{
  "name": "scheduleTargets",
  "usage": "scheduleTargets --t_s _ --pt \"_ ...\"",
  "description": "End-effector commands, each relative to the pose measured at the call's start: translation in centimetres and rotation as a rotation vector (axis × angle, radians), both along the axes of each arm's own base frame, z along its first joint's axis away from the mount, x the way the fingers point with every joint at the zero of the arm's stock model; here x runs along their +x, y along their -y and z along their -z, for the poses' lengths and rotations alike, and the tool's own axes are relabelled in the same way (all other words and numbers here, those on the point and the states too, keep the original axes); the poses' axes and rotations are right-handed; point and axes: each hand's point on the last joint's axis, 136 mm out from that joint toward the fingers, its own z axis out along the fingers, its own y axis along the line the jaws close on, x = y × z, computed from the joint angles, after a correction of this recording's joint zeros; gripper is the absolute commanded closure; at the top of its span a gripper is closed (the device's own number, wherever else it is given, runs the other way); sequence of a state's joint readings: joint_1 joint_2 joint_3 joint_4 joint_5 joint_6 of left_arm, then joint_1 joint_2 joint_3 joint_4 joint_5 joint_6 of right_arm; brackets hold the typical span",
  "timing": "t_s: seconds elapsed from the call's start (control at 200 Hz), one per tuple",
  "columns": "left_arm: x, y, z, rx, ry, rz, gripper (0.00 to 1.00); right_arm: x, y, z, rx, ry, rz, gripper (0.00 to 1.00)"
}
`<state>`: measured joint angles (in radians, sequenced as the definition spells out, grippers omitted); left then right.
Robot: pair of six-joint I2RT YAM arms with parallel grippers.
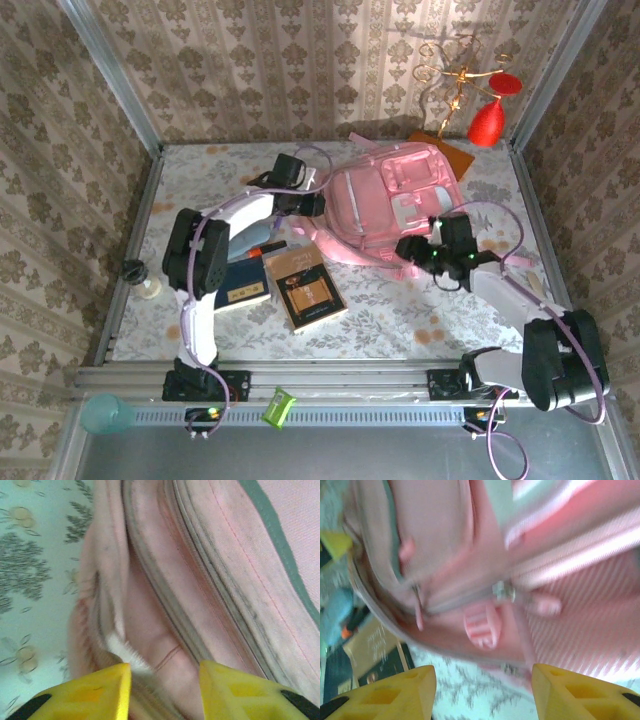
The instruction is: Pack books, pencil case, and school supplies into a backpack
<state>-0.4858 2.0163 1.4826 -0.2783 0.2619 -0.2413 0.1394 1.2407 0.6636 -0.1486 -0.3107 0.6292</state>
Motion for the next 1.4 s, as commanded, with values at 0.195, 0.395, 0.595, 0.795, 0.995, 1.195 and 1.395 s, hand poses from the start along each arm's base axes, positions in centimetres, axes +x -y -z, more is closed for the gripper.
scheduleTargets --t_s 0.195,0.395,0.595,0.795,0.995,1.195,1.395 --pt "-5.8 4.6 -8.0 -0.074 0.202 0.051 0.48 3.8 4.1 3.6 -0.119 -0.104 0.093 0.5" --pt "-16.0 12.1 -4.0 -0.131 0.072 0.179 0.59 3.1 3.6 6.1 -0.094 -0.16 0.079 0.51" --pt "-19.6 16.7 -0.6 -0.105 -0.01 0.258 0.61 2.7 3.4 7.0 -0.084 -0.175 0.076 0.52" --pt "-20.0 19.1 2.1 -0.076 -0.041 0.273 0.62 2.5 3.0 7.4 -0.06 -0.183 0.065 0.52" --pt "-19.9 20.3 3.5 -0.073 -0.071 0.285 0.64 2.4 3.1 7.7 -0.065 -0.191 0.057 0.52" --pt "-20.0 20.2 5.2 -0.013 -0.091 0.266 0.66 2.3 3.2 7.8 -0.063 -0.193 0.059 0.52" --pt "-20.4 19.8 6.4 0.015 -0.123 0.223 0.67 2.3 3.2 7.8 -0.06 -0.192 0.06 0.52"
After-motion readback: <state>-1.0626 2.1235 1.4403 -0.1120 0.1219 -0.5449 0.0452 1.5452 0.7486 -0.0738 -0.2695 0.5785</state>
